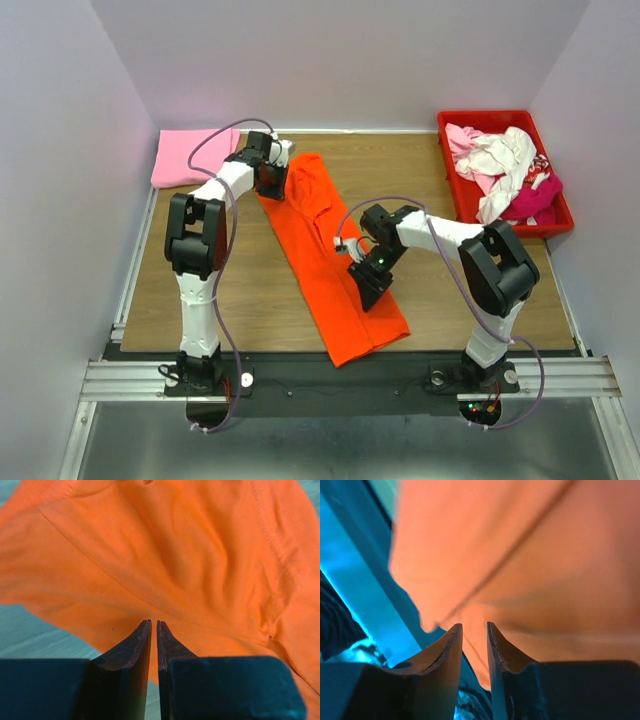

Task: Fold and stack the t-shirts
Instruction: Fold the tshirt

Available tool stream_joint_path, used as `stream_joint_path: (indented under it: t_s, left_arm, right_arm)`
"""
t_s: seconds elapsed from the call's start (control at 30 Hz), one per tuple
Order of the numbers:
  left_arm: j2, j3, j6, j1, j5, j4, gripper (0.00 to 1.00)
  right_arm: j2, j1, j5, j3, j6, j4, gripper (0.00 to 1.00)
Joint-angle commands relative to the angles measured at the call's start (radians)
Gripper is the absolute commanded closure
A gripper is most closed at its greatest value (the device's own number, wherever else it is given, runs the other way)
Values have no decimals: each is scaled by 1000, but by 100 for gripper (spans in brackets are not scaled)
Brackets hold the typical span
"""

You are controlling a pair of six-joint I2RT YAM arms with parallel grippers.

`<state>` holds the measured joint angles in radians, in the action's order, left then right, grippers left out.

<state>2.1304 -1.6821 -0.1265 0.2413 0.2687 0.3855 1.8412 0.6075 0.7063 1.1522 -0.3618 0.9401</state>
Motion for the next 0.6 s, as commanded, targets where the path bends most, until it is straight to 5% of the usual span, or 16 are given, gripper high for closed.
stream_joint_path:
  t_s: [0.0,0.13,0.47,0.57]
  left_arm:
    - [58,-43,31,4,17,1,79]
    - [173,-163,13,10,29,32,80]
    - [551,-830,-103,133,21,214,80]
    - [487,-782,-124,154,-13,83,78]
  right_arm:
    - [-94,-18,111,102,43,-6,64]
    - [-79,-74,125,173,61,-4,63]
    - [59,-288,12,400,158,-128,64]
    - [118,-295,-40,495,185,-175,64]
